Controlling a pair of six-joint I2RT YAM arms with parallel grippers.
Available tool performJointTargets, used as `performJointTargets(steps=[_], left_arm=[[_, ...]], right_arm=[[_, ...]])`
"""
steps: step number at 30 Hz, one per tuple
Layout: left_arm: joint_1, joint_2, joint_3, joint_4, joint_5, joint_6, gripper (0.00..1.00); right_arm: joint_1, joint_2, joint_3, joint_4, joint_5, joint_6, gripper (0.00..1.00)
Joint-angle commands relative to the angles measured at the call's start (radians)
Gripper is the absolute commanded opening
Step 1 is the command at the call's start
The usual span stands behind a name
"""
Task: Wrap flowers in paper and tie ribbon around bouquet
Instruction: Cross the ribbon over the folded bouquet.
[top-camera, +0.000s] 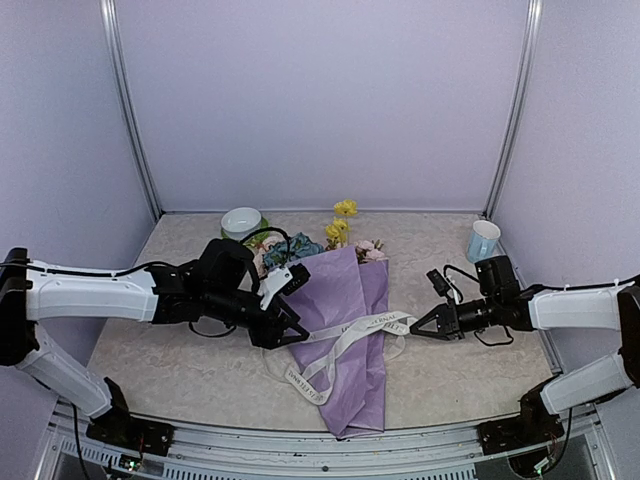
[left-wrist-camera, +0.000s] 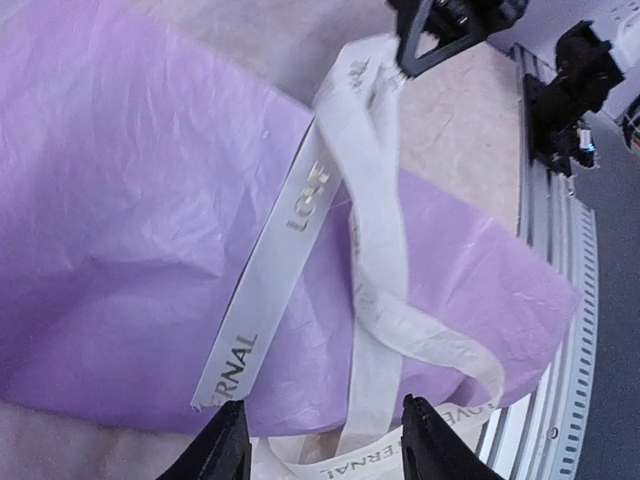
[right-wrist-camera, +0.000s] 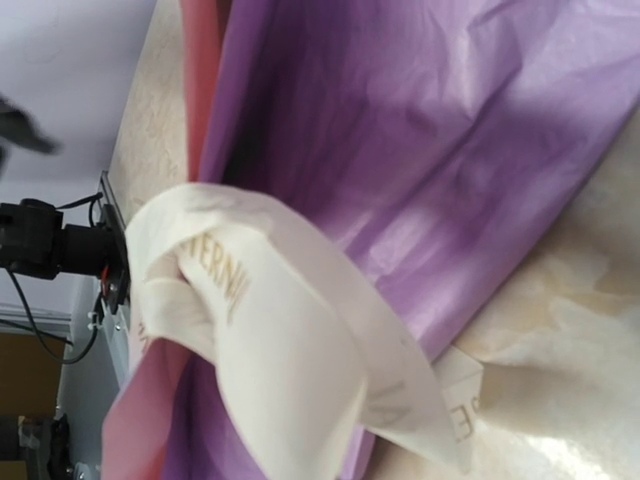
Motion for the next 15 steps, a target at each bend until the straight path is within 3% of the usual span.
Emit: performJointTargets(steps=[1,5,15], left_arm=[[-0.059,0.122,0.007,-0.093,-0.154,-0.027,0.52],[-0.110,0.200,0.011,-0.097,-0.226,-0.012,0.61],[-0.135,0.296,0.054,-0.037,-0.150,-0.008,0.65]], right_arm=[[0.003,-0.003,0.025,-0.016,0.005,-0.016,0.00],[0.003,-0.007,0.032,-0.028,0.007,-0.020,0.00],[0.003,-0.017,0.033,-0.039,0.013,-0.029,0.00]])
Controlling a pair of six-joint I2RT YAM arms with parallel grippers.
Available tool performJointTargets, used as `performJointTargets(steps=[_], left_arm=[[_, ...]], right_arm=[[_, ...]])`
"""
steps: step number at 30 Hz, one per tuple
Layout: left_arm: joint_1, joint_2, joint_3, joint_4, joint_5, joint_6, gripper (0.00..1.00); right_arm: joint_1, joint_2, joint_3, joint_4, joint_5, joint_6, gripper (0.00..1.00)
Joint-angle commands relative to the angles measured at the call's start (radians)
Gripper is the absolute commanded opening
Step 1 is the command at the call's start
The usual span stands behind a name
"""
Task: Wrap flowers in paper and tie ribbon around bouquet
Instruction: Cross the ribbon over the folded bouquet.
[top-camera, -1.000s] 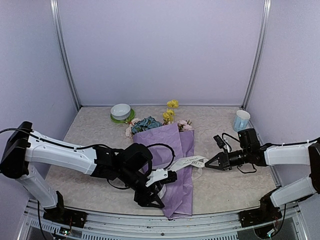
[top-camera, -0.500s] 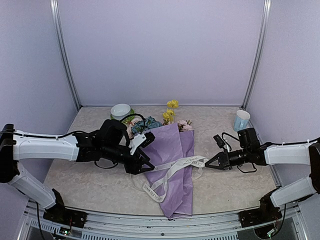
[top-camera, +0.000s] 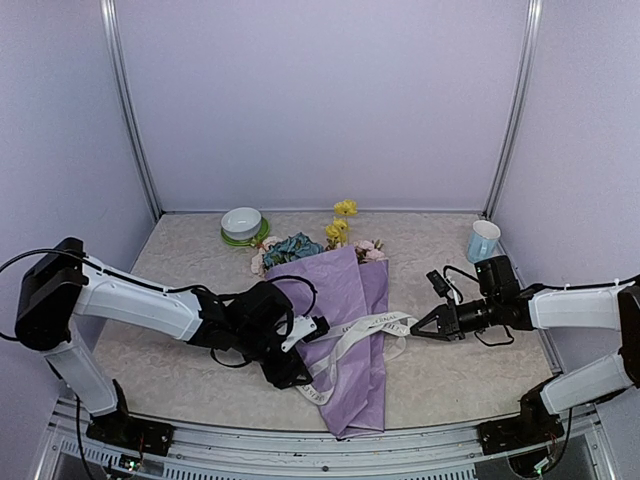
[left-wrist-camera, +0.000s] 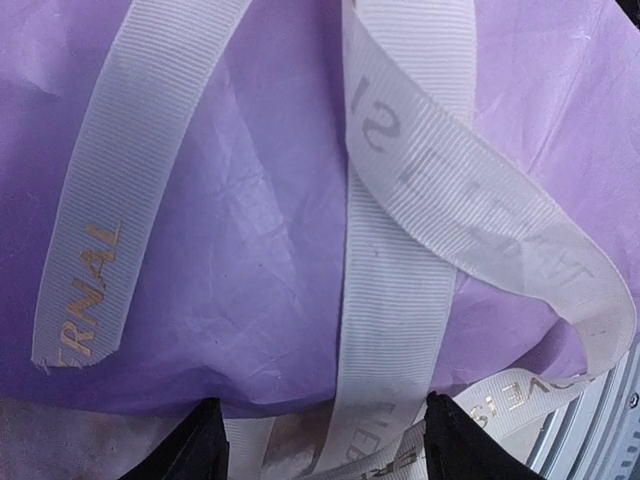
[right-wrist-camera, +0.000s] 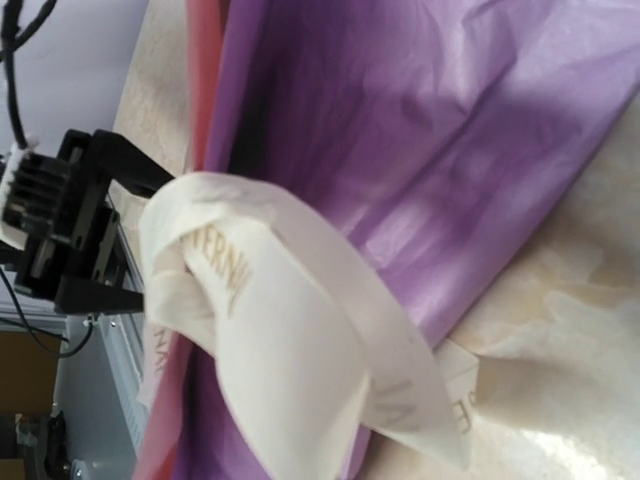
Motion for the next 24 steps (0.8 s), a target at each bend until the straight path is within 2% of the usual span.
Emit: performJointTargets(steps=[1,3,4,5,7,8,10,11,18,24], left_arm=[[-0.021,0.055,0.055,0.033,0.012,0.001,0.64],[-0.027,0.078,0.079,0.025,0.010,-0.004,0.58],[-0.029,0.085,0.088,0.019,0.008,-0.008,0.51],[-0.031,0.089,0.098,0.014,0.002,-0.011,0.40],[-0.032,0.085,0.104,0.008,-0.010,-0.012,0.27],[-0.031,0.079,0.106,0.004,-0.021,-0.014,0.17],[-0.030,0.055,0.108,-0.006,-0.050,-0.017,0.05],[-0.029,0.044,0.109,-0.010,-0.063,-0.017,0.02],[-0.001,-0.082,0.084,0.051,-0.132,-0.040,0.00],[0.098,-0.227,-0.007,0.157,-0.104,-0.103,0.00]], right_arm=[[0.003,-0.016,0.025,-0.011,0.007,-0.015,0.00],[0.003,-0.015,0.025,-0.008,0.005,-0.013,0.00],[0.003,-0.015,0.024,-0.007,0.005,-0.013,0.00],[0.003,-0.015,0.024,-0.007,0.005,-0.013,0.00],[0.003,-0.016,0.024,-0.008,0.003,-0.014,0.00],[0.003,-0.016,0.024,-0.007,0.003,-0.014,0.00],[0.003,-0.017,0.020,-0.008,0.003,-0.017,0.00],[0.003,-0.018,0.019,-0.007,0.003,-0.016,0.00],[0.003,-0.018,0.008,0.005,0.006,-0.011,0.00],[0.003,-0.023,0.004,-0.029,0.020,-0.016,0.00]])
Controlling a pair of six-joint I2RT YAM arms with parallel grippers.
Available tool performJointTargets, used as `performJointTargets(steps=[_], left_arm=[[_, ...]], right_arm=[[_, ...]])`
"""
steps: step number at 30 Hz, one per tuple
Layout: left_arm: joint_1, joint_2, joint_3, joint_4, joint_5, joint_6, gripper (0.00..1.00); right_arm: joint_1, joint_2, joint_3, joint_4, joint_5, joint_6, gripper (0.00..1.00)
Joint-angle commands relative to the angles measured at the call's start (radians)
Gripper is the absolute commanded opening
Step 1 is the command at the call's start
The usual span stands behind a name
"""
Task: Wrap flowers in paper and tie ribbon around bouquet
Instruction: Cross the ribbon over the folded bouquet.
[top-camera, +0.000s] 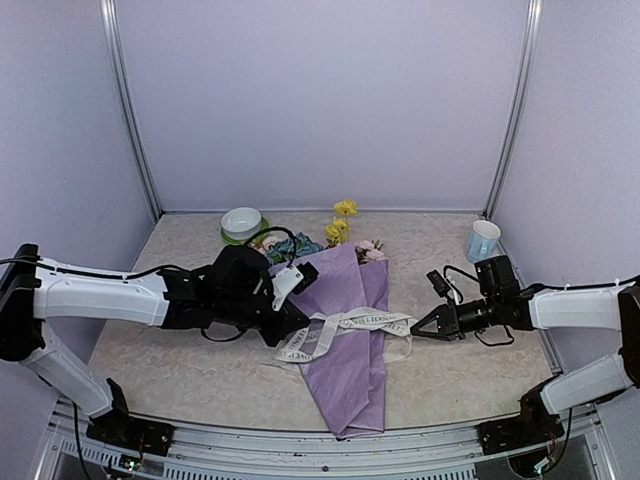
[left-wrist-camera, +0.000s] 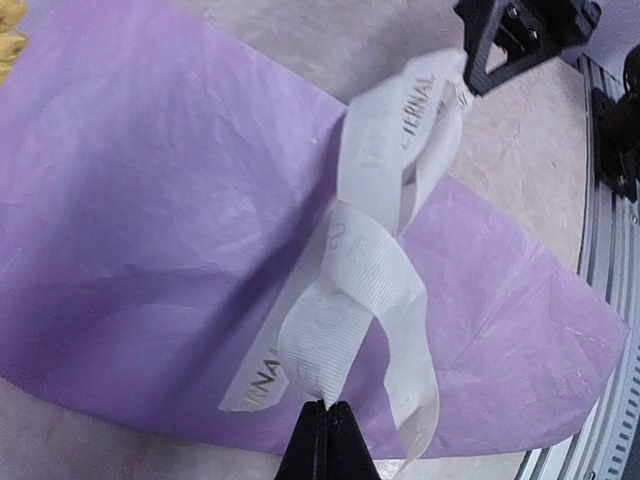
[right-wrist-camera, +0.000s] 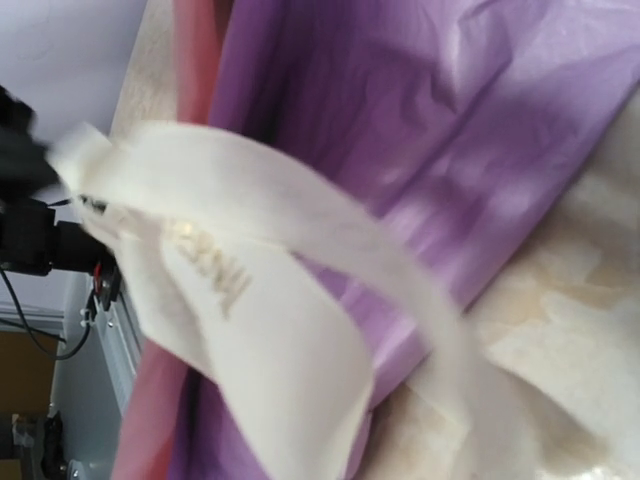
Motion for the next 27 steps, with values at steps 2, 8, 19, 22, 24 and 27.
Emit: performJointTargets(steps=[2,8,19,22,24,27], left_arm=[[0.110,-0.106,-0.066,0.054,-0.066,-0.093,0.00],[0.279,-0.184,-0.125,0.005,-0.168,-0.167,0.00],[0.450,-0.216,-0.200,-0.018,-0.342,-0.277,0.00],[0.481,-0.238,-0.239,0.010,-0.306,-0.289,0.00],[0.483,-0.240,-0.247,0.010,-0.298,-0.288,0.00],[0.482,-0.227,-0.255,0.014,-0.289,-0.285,0.00]], right_arm=[[0.003,-0.029,0.004,-0.049,0.025,-0.038,0.00],[0.004,-0.054,-0.006,-0.108,0.053,-0.055,0.00],[-0.006,-0.101,-0.052,-0.105,0.121,-0.010,0.00],[-0.006,-0.099,-0.089,-0.101,0.147,0.023,0.00],[-0.001,-0.114,-0.108,-0.105,0.190,0.045,0.00],[0.026,-0.128,-0.100,-0.164,0.296,0.053,0.00]])
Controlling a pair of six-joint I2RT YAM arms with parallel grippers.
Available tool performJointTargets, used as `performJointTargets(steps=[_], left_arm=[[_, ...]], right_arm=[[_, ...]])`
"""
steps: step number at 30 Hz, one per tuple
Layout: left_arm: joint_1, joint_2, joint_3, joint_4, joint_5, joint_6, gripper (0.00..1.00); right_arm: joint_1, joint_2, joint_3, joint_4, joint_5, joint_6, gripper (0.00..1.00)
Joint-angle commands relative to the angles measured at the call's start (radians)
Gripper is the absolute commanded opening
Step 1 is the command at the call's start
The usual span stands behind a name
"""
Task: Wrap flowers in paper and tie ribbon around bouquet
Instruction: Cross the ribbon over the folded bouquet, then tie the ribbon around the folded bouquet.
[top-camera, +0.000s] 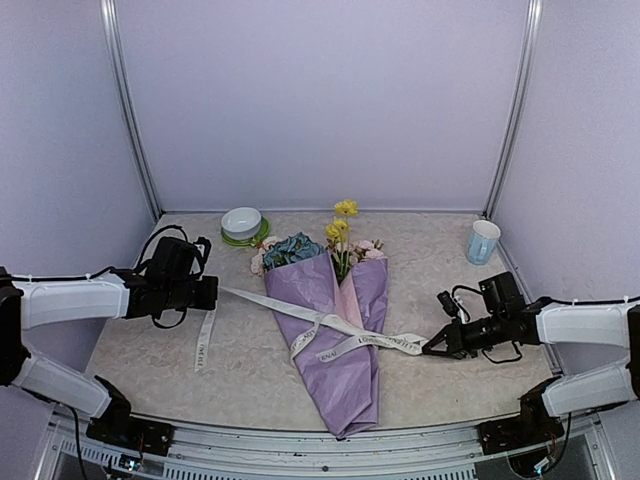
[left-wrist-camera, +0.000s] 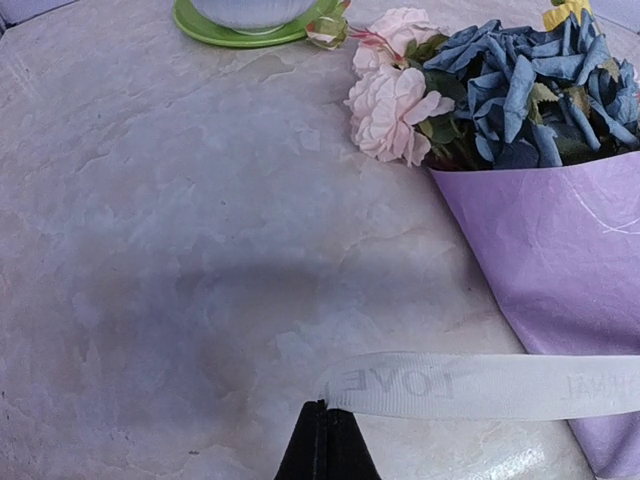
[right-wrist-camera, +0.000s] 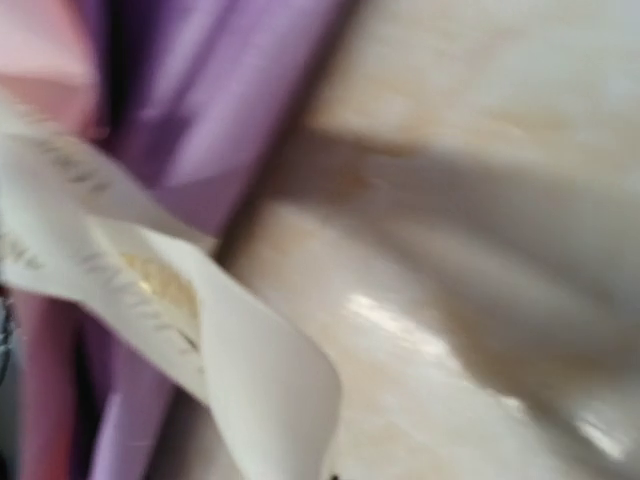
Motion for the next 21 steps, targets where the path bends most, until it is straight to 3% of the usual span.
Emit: performJointTargets(steps=[1,4,5,9,12,16,21], left_arm=[[0.003,-0.008,-0.011,0.029,0.017,-0.016,0.00],[-0.002,-0.001,-0.013,0.053,0.061,-0.006,0.00],[-0.009,-0.003,-0.015,0.062,0.073,-0.001,0.00],[-0.035,-0.016,-0.009,0.076,0.077,0.024,0.00],[-0.052,-0.015,-0.002,0.067,0.065,0.039,0.00],[-0.054,-0.012,0.001,0.054,0.062,0.047,0.00],[-0.061,-0.009,0.004,0.050,0.058,0.047,0.00]], right_arm=[[0.028,-0.030,0.005,-0.075,0.159,0.034,0.00],[0.036,-0.036,0.035,-0.153,0.259,0.035,0.37],[0.038,-0.047,0.052,-0.179,0.300,0.032,0.43],[0.043,-0.102,0.154,-0.264,0.440,0.019,0.46],[0.066,-0.080,0.211,-0.269,0.458,0.013,0.47],[0.190,0.204,0.385,-0.378,0.518,-0.167,0.44],[0.268,0.338,0.485,-0.444,0.529,-0.215,0.49]])
